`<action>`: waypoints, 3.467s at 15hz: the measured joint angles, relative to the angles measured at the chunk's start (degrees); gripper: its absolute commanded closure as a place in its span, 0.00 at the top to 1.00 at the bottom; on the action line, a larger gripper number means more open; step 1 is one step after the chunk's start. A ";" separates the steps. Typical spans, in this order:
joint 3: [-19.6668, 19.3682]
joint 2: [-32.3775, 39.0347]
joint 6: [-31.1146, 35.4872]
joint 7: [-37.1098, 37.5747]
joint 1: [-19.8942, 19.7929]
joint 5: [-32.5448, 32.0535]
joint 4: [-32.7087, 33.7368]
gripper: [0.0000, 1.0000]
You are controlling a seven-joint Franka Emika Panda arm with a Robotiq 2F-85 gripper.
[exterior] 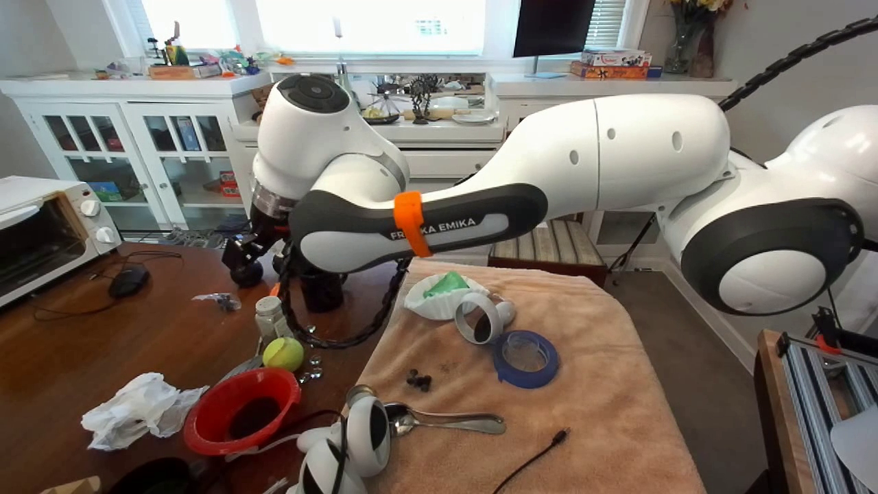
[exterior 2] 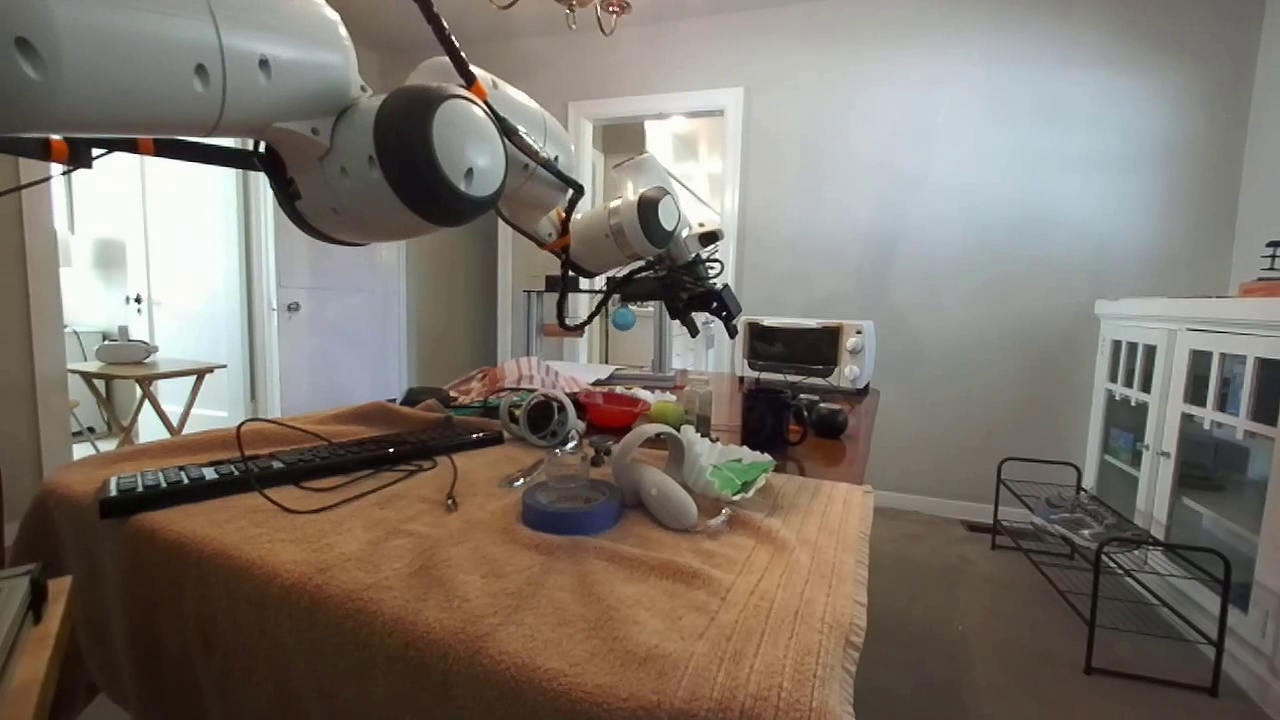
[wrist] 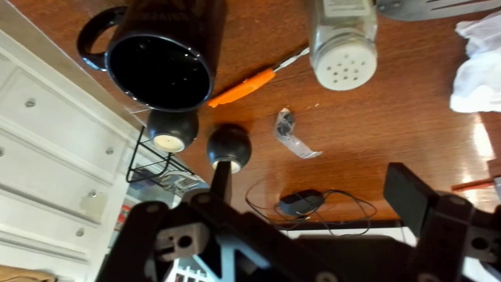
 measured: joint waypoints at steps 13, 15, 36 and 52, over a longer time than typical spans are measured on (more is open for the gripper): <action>9.54 -2.55 -28.29 -26.05 -4.43 7.87 -0.55 1.00; 9.54 -2.53 -28.23 -26.05 -4.42 7.87 -0.36 1.00; 4.85 5.89 -15.73 -33.02 -3.06 3.33 -0.67 1.00; 5.47 7.37 -9.63 -25.90 -2.96 4.72 -0.66 0.98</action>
